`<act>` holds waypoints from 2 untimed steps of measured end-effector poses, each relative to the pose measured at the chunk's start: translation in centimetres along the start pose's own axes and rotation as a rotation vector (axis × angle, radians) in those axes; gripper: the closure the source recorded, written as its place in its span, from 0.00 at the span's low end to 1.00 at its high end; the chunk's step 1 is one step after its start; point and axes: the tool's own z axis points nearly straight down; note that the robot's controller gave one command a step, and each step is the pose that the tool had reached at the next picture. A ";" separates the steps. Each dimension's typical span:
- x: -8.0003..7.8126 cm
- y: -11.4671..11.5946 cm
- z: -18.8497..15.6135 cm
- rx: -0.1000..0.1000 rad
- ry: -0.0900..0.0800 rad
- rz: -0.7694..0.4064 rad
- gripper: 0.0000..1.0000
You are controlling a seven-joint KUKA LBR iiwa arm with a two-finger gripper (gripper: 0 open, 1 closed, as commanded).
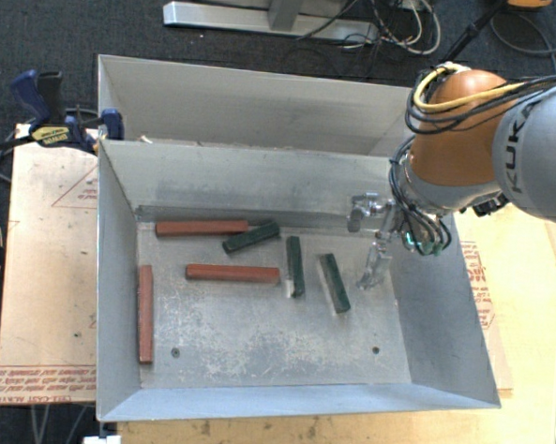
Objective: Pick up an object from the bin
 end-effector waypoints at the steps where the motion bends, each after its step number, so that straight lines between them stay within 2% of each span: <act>1: -0.2 0.0 -0.5 0.001 -0.008 -0.001 0.00; 2: -1.1 1.5 8.3 -0.001 -0.017 0.301 1.00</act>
Offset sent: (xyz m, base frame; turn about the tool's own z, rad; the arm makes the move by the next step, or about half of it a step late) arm 0.0047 0.0159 -0.0940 0.3023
